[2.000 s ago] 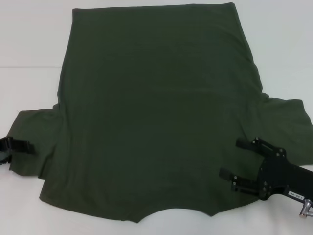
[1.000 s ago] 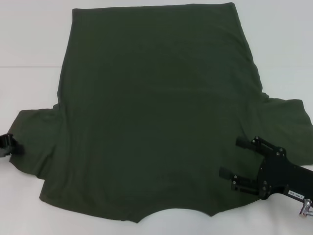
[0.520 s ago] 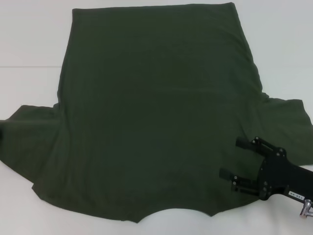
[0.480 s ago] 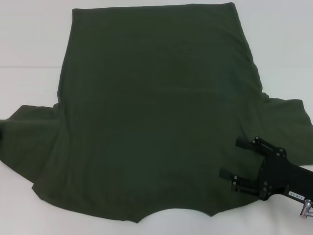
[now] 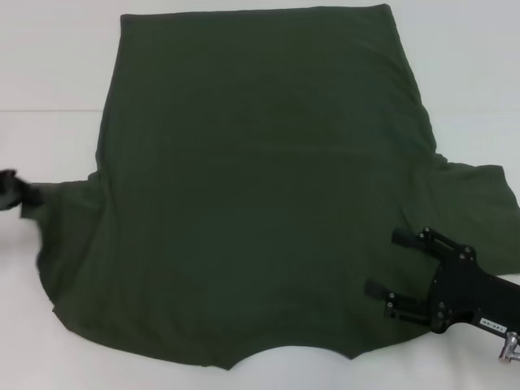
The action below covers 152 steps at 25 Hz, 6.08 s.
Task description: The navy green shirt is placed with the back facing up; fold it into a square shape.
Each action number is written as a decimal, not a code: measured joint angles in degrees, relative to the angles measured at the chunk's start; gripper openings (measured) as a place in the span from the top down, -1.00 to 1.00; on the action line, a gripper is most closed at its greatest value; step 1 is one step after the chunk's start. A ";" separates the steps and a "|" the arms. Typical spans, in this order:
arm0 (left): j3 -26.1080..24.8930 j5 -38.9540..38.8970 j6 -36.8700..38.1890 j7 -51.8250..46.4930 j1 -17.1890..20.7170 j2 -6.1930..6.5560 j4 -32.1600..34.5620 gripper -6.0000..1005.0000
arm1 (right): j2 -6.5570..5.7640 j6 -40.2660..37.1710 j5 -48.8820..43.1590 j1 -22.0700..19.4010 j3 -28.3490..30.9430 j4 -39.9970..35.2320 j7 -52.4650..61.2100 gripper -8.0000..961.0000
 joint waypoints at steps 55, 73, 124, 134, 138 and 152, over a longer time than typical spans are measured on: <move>5.91 -27.97 15.77 35.87 3.44 -3.04 -15.95 -0.60 | -0.53 0.01 0.00 -0.10 0.01 -2.71 13.30 -0.94; 10.01 -25.30 13.85 75.62 7.71 -9.39 -11.22 -0.77 | -9.19 1.25 -13.71 -0.81 2.19 -23.73 79.00 -0.93; 9.94 -25.71 12.26 76.08 7.21 -9.92 -11.44 -0.77 | -8.72 20.63 -50.72 17.27 -1.48 -18.77 109.45 -0.92; 9.97 -25.75 11.95 76.05 7.21 -10.30 -11.50 -0.77 | -8.36 21.42 -50.74 17.35 -1.50 -18.70 108.91 -0.93; 9.91 -25.65 11.51 75.98 7.21 -10.49 -11.50 -0.77 | -8.15 21.75 -50.74 17.35 -1.87 -18.70 108.90 -0.92; 10.12 -25.67 10.50 75.91 7.14 -10.76 -11.50 -0.77 | -7.54 22.45 -50.32 17.99 -2.81 -18.03 108.86 -0.92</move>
